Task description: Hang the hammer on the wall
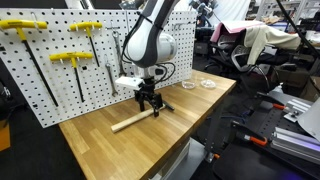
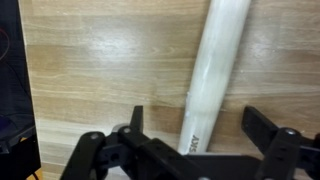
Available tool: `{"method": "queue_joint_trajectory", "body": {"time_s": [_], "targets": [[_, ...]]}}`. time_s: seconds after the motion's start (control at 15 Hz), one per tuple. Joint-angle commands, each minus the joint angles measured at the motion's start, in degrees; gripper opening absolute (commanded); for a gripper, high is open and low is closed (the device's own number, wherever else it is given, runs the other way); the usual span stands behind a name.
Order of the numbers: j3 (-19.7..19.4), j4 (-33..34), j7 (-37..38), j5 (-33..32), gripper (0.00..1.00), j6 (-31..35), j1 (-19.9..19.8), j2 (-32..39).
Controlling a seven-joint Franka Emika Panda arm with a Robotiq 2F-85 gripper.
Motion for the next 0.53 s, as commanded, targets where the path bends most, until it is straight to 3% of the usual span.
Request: {"method": "queue_joint_trajectory", "body": {"time_s": [0.0, 0.07, 0.13, 0.47], "targets": [[-0.78, 0.72, 1.78, -0.48, 0.99, 1.15, 0.63, 1.09], [-0.62, 0.55, 1.87, -0.23, 0.74, 1.74, 0.52, 1.20], [-0.41, 0.53, 1.84, -0.01, 0.74, 1.84, 0.33, 1.31], [-0.85, 0.98, 3.00, -0.01, 0.38, 3.64, 0.23, 2.04]]}}
